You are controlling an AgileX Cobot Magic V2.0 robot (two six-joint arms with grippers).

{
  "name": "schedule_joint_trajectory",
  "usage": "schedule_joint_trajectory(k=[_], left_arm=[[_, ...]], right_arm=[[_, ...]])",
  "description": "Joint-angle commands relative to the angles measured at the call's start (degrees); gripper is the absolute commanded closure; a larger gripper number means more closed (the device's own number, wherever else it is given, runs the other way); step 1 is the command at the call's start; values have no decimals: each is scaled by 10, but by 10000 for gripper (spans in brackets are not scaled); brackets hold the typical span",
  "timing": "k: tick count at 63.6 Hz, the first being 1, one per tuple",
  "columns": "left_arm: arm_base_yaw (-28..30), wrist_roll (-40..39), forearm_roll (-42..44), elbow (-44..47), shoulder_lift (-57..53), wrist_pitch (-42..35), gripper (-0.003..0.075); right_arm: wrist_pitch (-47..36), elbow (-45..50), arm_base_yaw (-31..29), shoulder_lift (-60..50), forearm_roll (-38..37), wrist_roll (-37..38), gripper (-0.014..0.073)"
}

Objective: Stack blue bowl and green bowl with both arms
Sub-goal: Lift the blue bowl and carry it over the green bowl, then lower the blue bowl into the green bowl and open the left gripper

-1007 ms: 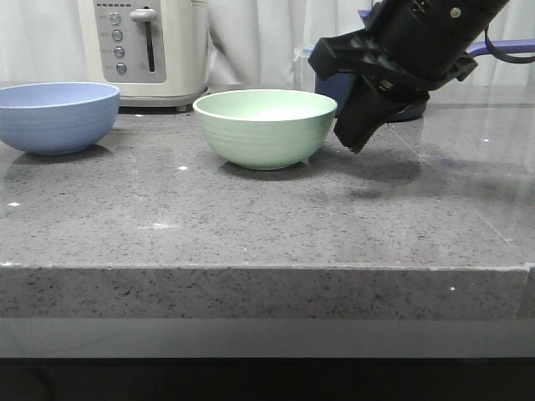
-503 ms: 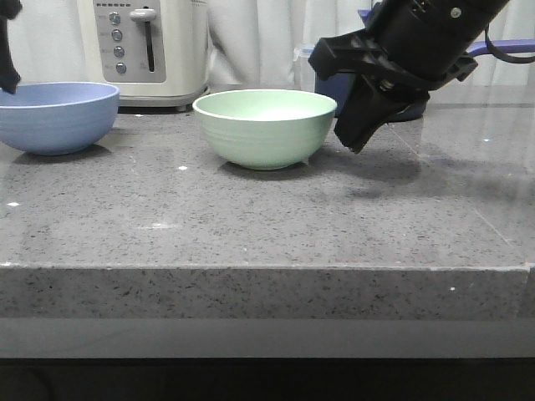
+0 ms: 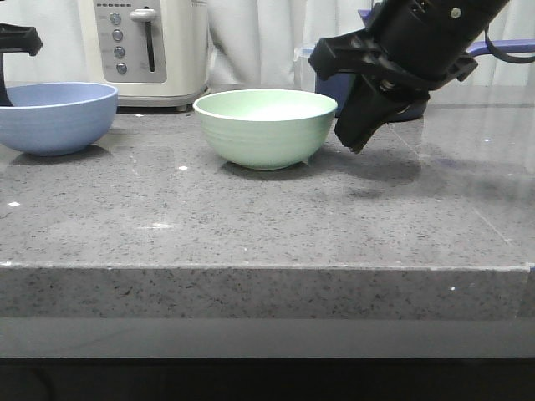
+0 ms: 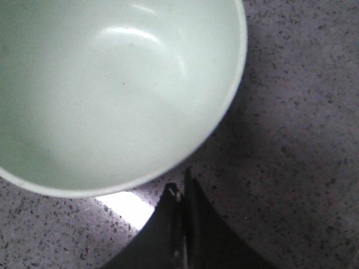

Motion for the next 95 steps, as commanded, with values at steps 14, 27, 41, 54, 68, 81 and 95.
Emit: schedule_joint_trajectory(k=[14, 27, 41, 54, 68, 81, 95], left_arm=[[-5, 1, -33, -20, -46, -33, 740], [-57, 23, -34, -45, -81, -17, 740], [-139, 25, -34, -92, -83, -8, 740], [-203, 25, -54, -126, -60, -24, 740], [-250, 25, -55, -150, -23, -29, 740], [-269, 25, -55, -151, -8, -31, 740], [-272, 25, -57, -151, -7, -37, 740]], right_arm=[[-26, -15, -2, -23, 10, -8, 658], [-26, -15, -2, -23, 10, -8, 658], [-26, -15, -2, -23, 10, -8, 658], [-26, -15, -2, -23, 10, -8, 658], [-26, -15, -2, -23, 10, -8, 658], [-26, -15, -2, -23, 10, -8, 658], [-26, -15, -2, -23, 10, -8, 658]])
